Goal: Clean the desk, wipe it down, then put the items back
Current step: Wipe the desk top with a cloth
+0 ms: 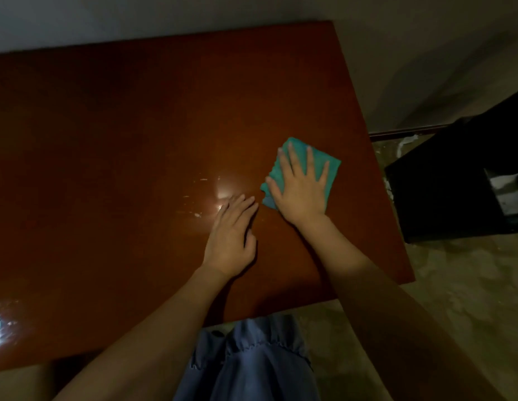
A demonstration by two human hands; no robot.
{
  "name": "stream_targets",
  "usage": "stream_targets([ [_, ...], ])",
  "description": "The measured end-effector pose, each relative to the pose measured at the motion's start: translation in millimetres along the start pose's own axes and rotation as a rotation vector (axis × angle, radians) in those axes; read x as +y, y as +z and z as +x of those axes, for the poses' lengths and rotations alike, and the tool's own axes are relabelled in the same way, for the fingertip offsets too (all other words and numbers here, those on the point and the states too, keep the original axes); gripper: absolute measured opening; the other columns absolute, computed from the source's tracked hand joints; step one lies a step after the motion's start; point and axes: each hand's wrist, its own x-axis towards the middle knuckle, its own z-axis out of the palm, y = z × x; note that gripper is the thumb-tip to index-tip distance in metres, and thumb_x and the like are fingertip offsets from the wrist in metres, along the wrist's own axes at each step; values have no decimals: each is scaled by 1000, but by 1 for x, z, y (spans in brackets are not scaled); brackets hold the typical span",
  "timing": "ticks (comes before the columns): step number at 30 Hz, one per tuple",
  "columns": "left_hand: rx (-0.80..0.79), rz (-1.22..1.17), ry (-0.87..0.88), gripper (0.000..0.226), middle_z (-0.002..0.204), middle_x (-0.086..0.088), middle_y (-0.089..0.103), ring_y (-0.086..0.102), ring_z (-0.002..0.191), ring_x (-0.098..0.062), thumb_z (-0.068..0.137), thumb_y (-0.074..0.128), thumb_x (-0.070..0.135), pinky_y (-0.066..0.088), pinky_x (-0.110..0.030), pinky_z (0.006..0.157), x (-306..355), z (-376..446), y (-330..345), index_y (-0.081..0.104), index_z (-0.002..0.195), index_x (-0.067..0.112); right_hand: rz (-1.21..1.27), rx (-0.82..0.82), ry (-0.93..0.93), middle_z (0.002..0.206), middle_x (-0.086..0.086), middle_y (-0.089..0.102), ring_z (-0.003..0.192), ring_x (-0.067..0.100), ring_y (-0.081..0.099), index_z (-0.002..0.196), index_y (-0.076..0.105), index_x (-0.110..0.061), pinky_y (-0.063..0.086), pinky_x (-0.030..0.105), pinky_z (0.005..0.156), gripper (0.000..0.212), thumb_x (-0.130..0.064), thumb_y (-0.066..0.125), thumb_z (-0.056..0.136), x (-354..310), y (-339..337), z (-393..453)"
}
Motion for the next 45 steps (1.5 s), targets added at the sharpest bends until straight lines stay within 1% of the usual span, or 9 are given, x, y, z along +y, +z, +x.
stream_targets([
  [4, 13, -48, -56, 57, 140, -14, 47, 35, 136, -26, 83, 33, 23, 2, -18, 116, -5, -18, -3, 48, 134, 3, -43, -28, -160, 160, -4, 1, 146, 29, -7, 152, 3, -26, -13, 55, 110, 68, -59, 11, 93, -21, 12, -40],
  [8, 25, 1, -25, 62, 140, -15, 46, 34, 136, -25, 82, 29, 29, 12, -35, 115, -4, -32, -5, 47, 135, 2, -64, -6, -311, 152, -1, 33, 142, 31, 25, 145, 36, -23, 8, 59, 113, 65, -57, 23, 91, -5, 25, -96],
  [11, 52, -3, -20, 57, 142, -15, 43, 24, 136, -15, 85, 34, 24, 10, -37, 115, 0, -45, -5, 45, 136, 1, -118, -30, -332, 151, -2, 36, 141, 25, 21, 145, 34, -25, 8, 53, 111, 62, -58, 20, 95, 33, 32, -127],
  [17, 34, -13, -28, 55, 144, -12, 42, 22, 134, -9, 83, 44, 14, 3, -31, 116, -4, -82, -11, 44, 137, 4, 19, 13, 44, 157, -2, 18, 145, 24, 6, 150, 17, -27, 0, 52, 113, 70, -63, 12, 90, 98, 17, -131],
  [23, 1, -45, -80, 52, 145, -8, 41, 20, 134, -5, 86, 40, 15, -2, -24, 114, -2, -101, -19, 44, 137, 6, 158, 60, 425, 160, 3, 0, 146, 31, -6, 153, 4, -20, -3, 61, 113, 66, -54, 19, 98, 68, 7, -74],
  [30, -1, 40, -74, 52, 148, -8, 36, 23, 141, -19, 89, 50, 7, -9, -17, 110, 0, -100, -21, 40, 140, 6, 20, -23, 13, 160, -4, -4, 146, 27, -11, 152, -1, -28, -13, 54, 111, 65, -57, 20, 97, -13, 17, -89],
  [36, -27, 109, -50, 51, 146, -7, 38, 27, 139, -19, 90, 51, 11, 3, -21, 110, 17, -86, -25, 41, 140, 8, -62, -66, -263, 159, -5, 0, 140, 21, -17, 149, -1, -29, -20, 50, 108, 73, -65, 1, 86, -4, 30, -147],
  [41, -68, 127, 21, 49, 145, -7, 40, 32, 136, -21, 89, 52, 12, 17, -25, 109, 45, -61, -22, 44, 138, 10, -17, -60, -124, 150, -1, 36, 140, 25, 26, 147, 24, -17, 9, 51, 109, 72, -63, 8, 94, 36, 28, -173],
  [45, -81, 124, 49, 47, 146, -3, 37, 32, 135, -18, 90, 51, 14, 20, -28, 110, 63, -44, -24, 45, 137, 13, 45, 4, 84, 156, -6, 12, 143, 19, 3, 150, 15, -21, -4, 48, 114, 79, -69, 6, 89, 89, 26, -188],
])
